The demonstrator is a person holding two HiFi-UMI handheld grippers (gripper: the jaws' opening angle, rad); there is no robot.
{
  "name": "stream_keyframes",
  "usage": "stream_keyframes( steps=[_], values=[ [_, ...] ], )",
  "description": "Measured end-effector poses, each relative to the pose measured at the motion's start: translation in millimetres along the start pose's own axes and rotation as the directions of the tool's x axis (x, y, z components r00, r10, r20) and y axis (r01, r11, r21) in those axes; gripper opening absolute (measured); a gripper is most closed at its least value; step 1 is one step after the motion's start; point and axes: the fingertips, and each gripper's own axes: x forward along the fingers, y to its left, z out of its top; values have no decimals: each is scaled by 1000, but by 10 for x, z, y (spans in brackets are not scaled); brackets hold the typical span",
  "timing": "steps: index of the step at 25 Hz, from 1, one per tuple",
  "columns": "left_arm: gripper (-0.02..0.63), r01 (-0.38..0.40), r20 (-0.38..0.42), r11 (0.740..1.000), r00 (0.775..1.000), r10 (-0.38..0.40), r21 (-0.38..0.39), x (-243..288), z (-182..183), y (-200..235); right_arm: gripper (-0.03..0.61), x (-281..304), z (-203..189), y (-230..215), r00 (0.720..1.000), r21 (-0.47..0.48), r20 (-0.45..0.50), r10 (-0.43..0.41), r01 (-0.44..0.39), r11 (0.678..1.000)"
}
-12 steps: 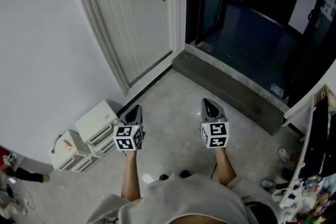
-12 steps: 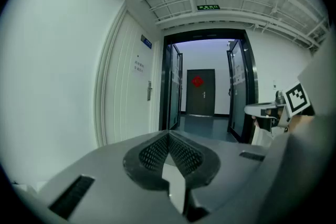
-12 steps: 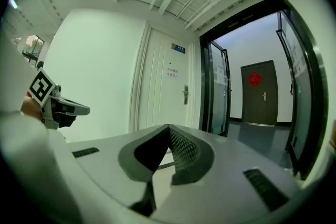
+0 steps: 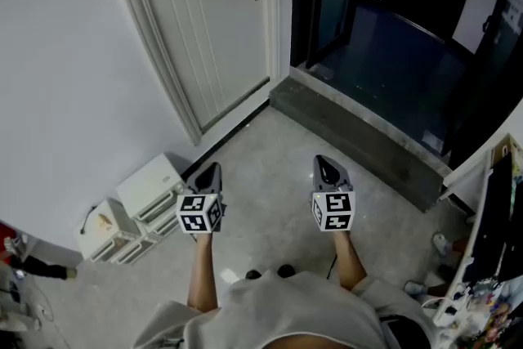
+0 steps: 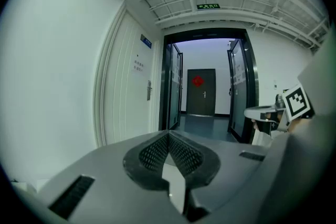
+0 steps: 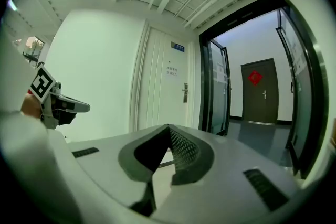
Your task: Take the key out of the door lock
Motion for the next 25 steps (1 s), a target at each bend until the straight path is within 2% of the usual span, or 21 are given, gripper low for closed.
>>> stream_keyframes(
  steps=[14,25],
  values=[
    [18,-19,-3,1000,1000,19,14,225,-20,-486,23,-7,-118,-401,998,-13,-3,61,-61,998],
    [18,-10,-4,1000,1000,10,8,585,-8,-499,23,339,-185,-492,995,-16,-15,97,-97,995]
  ],
)
